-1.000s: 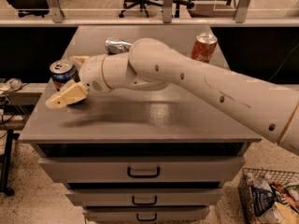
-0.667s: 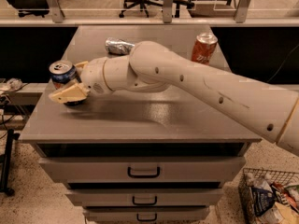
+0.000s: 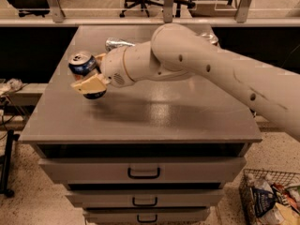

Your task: Knock pepsi can over

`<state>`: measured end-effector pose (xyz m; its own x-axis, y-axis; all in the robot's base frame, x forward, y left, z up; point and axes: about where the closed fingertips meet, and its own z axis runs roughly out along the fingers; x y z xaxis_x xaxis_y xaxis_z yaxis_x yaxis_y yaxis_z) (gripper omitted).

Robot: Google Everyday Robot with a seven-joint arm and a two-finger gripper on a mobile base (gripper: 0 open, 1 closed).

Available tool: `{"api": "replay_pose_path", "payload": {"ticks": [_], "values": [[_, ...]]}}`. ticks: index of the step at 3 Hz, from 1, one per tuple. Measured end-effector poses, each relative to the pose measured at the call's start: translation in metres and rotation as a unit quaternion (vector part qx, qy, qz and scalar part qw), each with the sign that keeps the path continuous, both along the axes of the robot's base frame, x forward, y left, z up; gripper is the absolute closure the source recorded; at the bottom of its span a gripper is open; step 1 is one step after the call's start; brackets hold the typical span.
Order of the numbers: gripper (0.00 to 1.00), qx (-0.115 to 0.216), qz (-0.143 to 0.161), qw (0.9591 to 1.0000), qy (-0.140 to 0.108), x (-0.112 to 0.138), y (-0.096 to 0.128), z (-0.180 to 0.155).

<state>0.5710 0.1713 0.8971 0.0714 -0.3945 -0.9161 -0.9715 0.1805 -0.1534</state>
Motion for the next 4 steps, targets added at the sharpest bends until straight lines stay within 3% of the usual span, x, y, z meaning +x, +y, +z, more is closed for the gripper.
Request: {"api": "replay_pose_path", "payload": {"ticks": [1,2,3,4], "values": [[1.0,-0.066,-0.005,0.9976,-0.02,0.005,-0.04,0.027],[1.0,-0.163,0.001,0.9864,-0.023,0.012,-0.079,0.025],[1.0,-0.251,0.019,0.9678,-0.014,0.016,-0.101,0.006],[0.87,-0.314,0.035,0.9489,0.005,0.021,-0.113,-0.016]]}}
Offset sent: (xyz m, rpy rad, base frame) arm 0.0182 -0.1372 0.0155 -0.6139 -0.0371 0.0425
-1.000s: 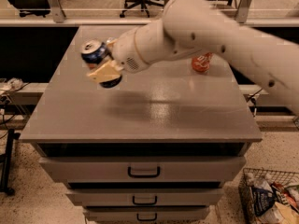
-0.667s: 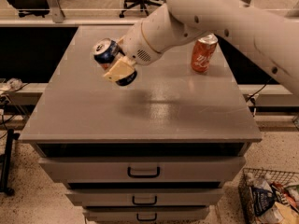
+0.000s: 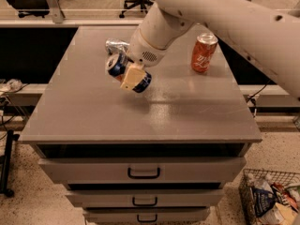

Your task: Knock pepsi can over

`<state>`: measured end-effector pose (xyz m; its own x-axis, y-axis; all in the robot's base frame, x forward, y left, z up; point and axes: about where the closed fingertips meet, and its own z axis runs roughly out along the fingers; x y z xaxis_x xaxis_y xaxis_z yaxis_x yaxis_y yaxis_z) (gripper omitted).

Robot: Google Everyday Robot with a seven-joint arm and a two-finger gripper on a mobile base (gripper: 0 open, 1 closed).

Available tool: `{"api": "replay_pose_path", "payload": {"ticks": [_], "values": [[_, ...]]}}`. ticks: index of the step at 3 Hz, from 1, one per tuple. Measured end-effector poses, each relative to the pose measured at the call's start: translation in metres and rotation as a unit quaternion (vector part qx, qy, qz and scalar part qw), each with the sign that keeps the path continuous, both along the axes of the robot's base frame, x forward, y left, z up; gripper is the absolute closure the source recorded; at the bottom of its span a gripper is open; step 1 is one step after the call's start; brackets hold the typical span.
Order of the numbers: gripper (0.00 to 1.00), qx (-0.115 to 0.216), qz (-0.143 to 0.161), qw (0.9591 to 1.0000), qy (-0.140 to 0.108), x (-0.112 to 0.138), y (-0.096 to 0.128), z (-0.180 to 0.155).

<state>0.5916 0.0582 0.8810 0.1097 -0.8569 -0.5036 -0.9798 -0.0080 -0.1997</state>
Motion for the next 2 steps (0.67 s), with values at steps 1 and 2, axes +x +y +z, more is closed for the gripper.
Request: {"api": "replay_pose_path", "payload": {"ticks": [1,2], "values": [[0.63,-0.035,0.013,0.9992,0.016,0.0,0.003,-0.016],[0.4,-0.058,0.025,0.9977,0.026,-0.002,0.009,-0.027]]}}
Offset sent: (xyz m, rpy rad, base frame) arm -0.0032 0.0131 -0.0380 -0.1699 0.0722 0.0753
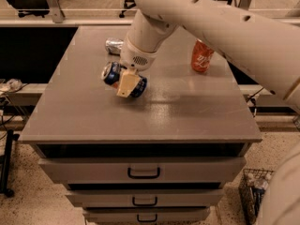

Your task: Knock pepsi can over

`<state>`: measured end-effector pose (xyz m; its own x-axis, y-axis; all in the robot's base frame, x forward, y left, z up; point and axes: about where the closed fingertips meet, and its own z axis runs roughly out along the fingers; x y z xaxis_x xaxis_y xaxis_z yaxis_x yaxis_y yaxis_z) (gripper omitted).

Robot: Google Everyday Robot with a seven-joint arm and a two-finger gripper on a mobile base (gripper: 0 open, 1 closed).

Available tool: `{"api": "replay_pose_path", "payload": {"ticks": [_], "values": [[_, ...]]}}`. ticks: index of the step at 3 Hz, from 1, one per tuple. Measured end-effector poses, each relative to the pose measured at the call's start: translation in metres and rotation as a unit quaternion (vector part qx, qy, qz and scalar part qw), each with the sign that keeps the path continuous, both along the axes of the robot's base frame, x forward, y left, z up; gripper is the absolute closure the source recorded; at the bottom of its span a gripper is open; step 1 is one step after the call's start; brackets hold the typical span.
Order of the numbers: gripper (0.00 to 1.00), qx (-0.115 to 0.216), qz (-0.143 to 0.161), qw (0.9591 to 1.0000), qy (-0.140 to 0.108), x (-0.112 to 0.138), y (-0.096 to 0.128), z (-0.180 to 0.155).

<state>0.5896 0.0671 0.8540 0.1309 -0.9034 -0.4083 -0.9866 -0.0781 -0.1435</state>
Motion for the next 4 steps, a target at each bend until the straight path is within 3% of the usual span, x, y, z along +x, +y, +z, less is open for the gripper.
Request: {"api": "replay_pose_path", "payload": {"ticks": [1,2,4], "values": [[0.17,-0.006,0.007,1.0,0.004,-0.003,0.004,-0.003],[0.0,-0.008,0.019,0.9998,0.004,-0.007,0.01,-0.003],[0.0,0.03,0.027,0.9992,-0.004,-0.019,0.015,0.019]]}}
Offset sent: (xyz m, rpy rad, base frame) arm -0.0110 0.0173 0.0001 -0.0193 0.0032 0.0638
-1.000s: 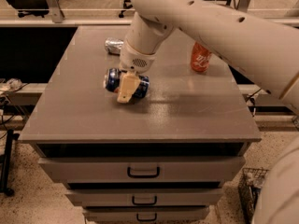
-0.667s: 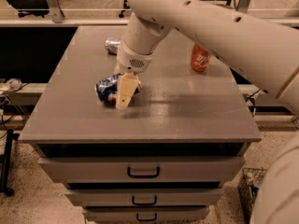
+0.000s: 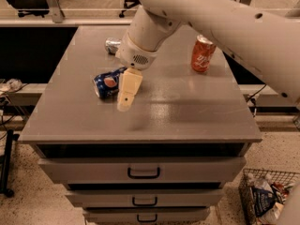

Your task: Knock pepsi can over

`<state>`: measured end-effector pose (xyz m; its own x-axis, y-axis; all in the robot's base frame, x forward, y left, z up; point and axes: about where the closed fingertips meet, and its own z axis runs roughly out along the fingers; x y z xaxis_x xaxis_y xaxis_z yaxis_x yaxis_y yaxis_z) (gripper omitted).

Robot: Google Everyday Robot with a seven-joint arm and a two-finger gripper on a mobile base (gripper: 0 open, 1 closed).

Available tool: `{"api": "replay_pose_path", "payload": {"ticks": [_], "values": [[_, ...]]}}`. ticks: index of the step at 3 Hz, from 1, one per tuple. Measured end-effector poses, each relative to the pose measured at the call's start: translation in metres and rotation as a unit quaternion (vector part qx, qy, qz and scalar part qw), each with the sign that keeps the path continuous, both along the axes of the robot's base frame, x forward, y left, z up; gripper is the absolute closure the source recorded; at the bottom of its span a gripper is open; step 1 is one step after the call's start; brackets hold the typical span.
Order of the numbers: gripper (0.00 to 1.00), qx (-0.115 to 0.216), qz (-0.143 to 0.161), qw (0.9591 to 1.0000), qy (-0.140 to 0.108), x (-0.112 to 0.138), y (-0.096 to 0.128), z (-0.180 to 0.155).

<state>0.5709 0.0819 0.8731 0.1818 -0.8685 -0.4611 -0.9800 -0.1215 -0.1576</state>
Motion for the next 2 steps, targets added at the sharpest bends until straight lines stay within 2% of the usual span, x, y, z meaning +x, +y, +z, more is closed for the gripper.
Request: {"api": "replay_pose_path", "payload": {"ticks": [1,2], "values": [[0.0,0.066,-0.009,0.9978,-0.004,-0.007,-0.013,0.012],[0.0,0.166,-0.044,0.9849,-0.02,-0.012,-0.05,0.029]]}}
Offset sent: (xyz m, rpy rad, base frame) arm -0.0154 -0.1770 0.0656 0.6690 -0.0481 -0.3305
